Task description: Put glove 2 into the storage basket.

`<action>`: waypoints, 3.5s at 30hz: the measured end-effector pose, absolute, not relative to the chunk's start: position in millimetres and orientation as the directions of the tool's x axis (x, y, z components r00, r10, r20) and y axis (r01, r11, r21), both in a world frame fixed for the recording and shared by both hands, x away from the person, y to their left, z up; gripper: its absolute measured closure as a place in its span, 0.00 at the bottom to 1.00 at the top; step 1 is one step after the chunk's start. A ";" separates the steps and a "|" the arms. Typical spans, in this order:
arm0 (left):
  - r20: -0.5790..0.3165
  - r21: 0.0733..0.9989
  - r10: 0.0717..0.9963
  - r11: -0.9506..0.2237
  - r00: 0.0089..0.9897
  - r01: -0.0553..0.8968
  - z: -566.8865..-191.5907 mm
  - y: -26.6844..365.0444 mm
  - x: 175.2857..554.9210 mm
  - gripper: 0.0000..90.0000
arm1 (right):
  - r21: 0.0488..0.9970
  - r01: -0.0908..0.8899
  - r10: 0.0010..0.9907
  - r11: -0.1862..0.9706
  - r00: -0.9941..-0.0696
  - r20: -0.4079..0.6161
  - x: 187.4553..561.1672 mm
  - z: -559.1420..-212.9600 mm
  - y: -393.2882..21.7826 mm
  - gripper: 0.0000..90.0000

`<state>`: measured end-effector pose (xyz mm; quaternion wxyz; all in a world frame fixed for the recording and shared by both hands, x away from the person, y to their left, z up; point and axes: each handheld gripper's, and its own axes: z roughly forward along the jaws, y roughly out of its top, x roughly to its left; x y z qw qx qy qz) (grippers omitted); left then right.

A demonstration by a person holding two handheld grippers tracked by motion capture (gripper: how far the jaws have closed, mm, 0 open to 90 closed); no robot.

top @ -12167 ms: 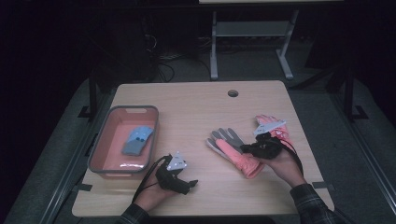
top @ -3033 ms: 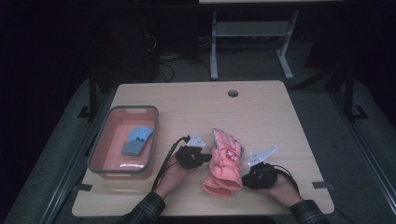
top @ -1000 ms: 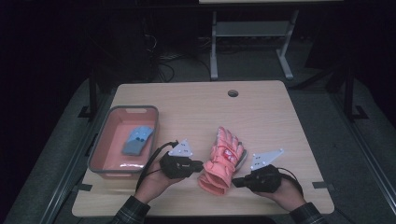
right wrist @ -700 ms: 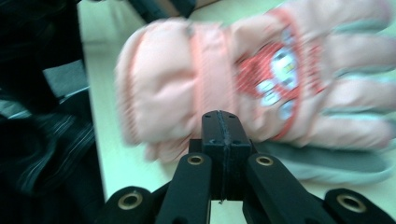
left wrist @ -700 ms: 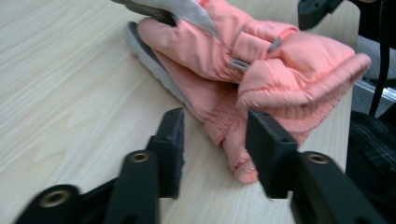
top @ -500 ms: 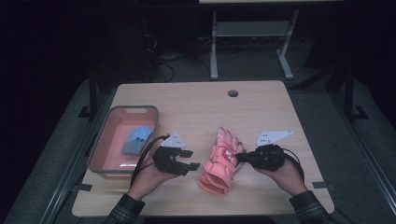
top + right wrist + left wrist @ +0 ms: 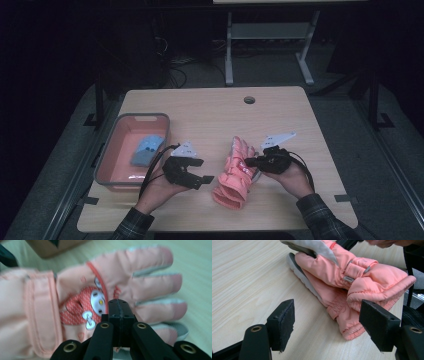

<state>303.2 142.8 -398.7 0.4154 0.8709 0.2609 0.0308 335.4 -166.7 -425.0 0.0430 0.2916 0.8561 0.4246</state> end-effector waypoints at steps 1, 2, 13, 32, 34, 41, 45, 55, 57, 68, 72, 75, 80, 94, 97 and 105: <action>-0.155 0.740 0.476 -0.524 0.865 0.422 -398.9 142.3 303.5 0.30 | 0.737 0.471 0.539 0.485 -0.824 0.172 335.3 -427.9 -164.6 1.00; -0.154 0.739 0.474 -0.527 0.867 0.420 -398.8 141.3 303.3 0.30 | 0.722 0.478 0.537 0.500 -0.825 0.175 336.5 -434.7 -162.7 1.00; -0.177 0.738 0.470 -0.518 0.865 0.433 -391.9 126.4 317.4 0.24 | 0.686 0.495 0.541 0.534 -0.823 0.173 336.8 -446.9 -157.9 1.00; -0.286 0.686 0.425 -0.535 0.859 0.493 -412.9 60.3 371.8 0.16 | 0.684 0.481 0.541 0.548 -0.828 0.148 334.0 -448.1 -157.2 1.00; -0.303 0.685 0.420 -0.528 0.855 0.502 -417.9 58.2 374.5 0.15 | 0.683 0.484 0.544 0.546 -0.826 0.150 333.4 -448.2 -157.7 1.00; -0.369 0.632 0.425 -0.538 0.827 0.558 -442.0 51.2 379.4 0.14 | 0.685 0.470 0.541 0.556 -0.831 0.131 329.9 -448.5 -160.3 1.00; -0.382 0.623 0.414 -0.545 0.826 0.562 -449.8 46.9 380.2 0.14 | 0.687 0.454 0.542 0.567 -0.834 0.104 324.8 -442.3 -166.2 1.00; -0.434 0.573 0.417 -0.557 0.799 0.602 -460.3 46.3 382.8 0.14 | 0.644 0.489 0.556 0.588 -0.823 0.117 322.0 -453.6 -178.3 1.00; -0.439 0.568 0.415 -0.560 0.797 0.604 -461.4 46.0 383.2 0.14 | 0.638 0.488 0.555 0.596 -0.824 0.111 322.3 -454.1 -177.4 1.00; -0.432 0.533 0.444 -0.576 0.785 0.620 -458.9 49.1 383.9 0.14 | 0.636 0.483 0.558 0.601 -0.824 0.099 321.3 -456.3 -171.9 1.00; -0.449 0.531 0.443 -0.567 0.776 0.630 -459.3 47.0 383.5 0.14 | 0.636 0.485 0.557 0.600 -0.824 0.103 321.7 -456.8 -172.0 1.00; -0.473 0.533 0.422 -0.562 0.774 0.632 -460.6 46.7 383.9 0.14 | 0.636 0.484 0.556 0.601 -0.825 0.102 321.8 -457.0 -171.7 1.00; -0.553 0.523 0.368 -0.545 0.748 0.655 -465.7 50.3 387.3 0.35 | 0.633 0.489 0.553 0.600 -0.826 0.113 323.8 -458.3 -171.6 1.00; -0.525 0.574 0.374 -0.507 0.764 0.643 -460.0 62.1 385.2 0.65 | 0.673 0.509 0.552 0.536 -0.815 0.177 324.9 -453.1 -181.4 0.83; -0.510 0.584 0.374 -0.510 0.774 0.631 -455.7 63.7 383.7 0.65 | 0.702 0.519 0.572 0.488 -0.798 0.192 322.5 -447.9 -191.6 0.67; -0.469 0.611 0.396 -0.500 0.790 0.613 -438.3 78.1 379.3 0.66 | 0.717 0.544 0.661 0.436 -0.734 0.155 324.1 -456.4 -214.9 0.43</action>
